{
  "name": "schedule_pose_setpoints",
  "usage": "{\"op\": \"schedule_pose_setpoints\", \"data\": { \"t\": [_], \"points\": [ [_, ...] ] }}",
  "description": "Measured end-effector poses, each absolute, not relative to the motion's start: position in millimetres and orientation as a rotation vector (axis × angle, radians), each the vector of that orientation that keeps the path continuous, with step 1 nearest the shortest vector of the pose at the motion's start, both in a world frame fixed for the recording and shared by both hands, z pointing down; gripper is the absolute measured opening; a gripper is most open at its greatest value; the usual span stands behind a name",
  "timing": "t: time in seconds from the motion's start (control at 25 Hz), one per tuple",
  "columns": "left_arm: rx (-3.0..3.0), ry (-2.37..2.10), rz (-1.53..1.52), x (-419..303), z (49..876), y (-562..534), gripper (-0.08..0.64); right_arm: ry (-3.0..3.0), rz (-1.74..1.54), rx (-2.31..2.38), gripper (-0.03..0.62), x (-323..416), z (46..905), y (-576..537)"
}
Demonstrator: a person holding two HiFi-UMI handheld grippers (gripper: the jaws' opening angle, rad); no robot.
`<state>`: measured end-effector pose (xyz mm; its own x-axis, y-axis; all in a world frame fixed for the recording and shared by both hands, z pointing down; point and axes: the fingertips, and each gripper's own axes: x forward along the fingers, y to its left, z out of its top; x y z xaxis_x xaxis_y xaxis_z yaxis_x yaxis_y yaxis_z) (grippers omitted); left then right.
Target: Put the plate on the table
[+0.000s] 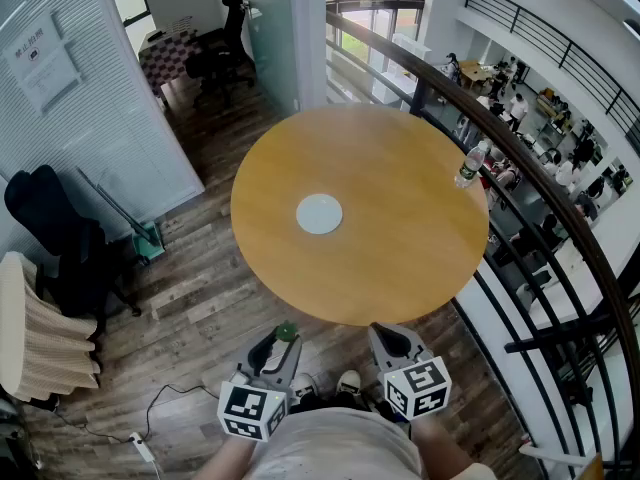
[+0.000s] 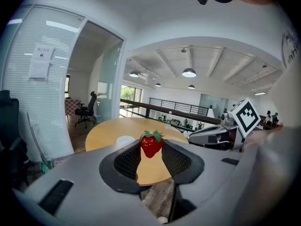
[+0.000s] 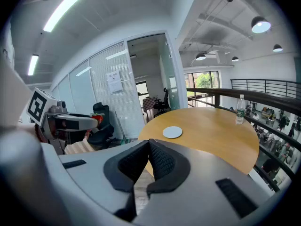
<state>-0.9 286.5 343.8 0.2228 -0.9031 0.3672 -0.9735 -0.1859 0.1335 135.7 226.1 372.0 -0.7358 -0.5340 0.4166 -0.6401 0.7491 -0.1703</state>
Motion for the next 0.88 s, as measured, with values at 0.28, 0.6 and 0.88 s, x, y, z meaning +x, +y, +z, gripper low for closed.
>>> {"op": "schedule_pose_setpoints", "data": {
  "t": [0.28, 0.6, 0.88],
  "points": [
    [2.170, -1.736, 0.289, -7.0, 346.4, 284.8, 0.153, -2.607, 0.434, 0.916, 0.025, 128.0, 372.7, 224.3],
    [2.187, -1.718, 0.280, -10.7, 347.7, 285.0, 0.153, -2.605, 0.446, 0.965, 0.025, 126.4, 373.1, 223.5],
    [2.204, -1.681, 0.272, -17.9, 346.1, 286.2, 0.153, -2.585, 0.453, 0.993, 0.025, 121.1, 370.4, 222.5]
  ]
}}
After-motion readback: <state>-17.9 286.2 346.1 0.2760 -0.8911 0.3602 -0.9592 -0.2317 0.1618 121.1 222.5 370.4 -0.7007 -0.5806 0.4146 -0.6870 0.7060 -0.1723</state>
